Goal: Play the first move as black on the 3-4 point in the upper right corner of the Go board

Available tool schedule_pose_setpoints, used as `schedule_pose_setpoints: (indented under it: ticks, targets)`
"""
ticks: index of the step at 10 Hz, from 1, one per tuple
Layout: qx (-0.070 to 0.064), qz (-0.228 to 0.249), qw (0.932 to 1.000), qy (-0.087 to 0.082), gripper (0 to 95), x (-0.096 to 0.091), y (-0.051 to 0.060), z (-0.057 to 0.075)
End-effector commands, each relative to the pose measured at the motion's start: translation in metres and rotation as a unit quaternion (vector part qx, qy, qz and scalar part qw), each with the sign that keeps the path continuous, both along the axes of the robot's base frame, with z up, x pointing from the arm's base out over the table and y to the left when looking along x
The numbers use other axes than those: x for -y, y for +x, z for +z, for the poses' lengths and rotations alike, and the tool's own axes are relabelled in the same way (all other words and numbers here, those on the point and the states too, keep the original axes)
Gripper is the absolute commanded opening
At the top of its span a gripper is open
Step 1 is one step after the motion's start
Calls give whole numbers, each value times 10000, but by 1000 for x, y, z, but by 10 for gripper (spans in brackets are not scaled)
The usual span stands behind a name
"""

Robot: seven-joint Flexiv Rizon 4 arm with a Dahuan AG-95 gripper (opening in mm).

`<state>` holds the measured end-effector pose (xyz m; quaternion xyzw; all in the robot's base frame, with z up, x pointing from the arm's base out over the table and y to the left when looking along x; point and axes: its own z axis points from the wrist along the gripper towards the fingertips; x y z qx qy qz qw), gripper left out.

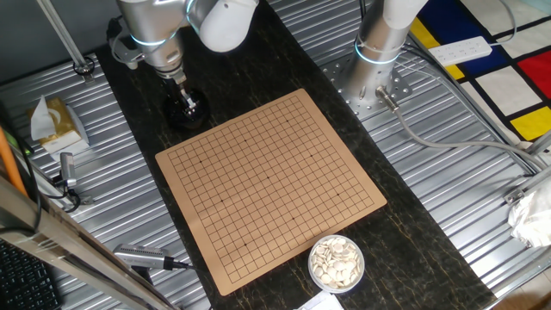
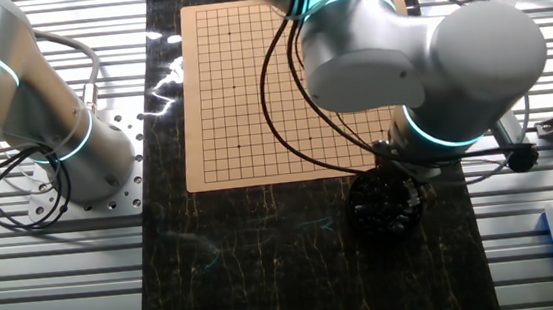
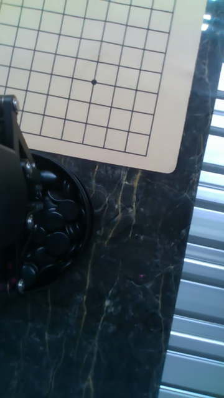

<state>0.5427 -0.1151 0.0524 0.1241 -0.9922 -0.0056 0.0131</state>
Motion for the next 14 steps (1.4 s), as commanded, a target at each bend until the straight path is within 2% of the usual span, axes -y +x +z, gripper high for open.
schedule_pose_setpoints:
  ticks: [1,2,5,10,11,14]
  targets:
    - [1,4,10000,0,380,0,1,0]
    - [1,0,10000,-42,380,0,1,0]
    - [13,-48,10000,-21,380,2,-2,-2]
    - [105,-83,9999,-32,380,3,-4,-3]
    - [120,-72,9999,-47,190,3,-4,-3]
    - [195,-62,9997,-166,190,3,-4,-3]
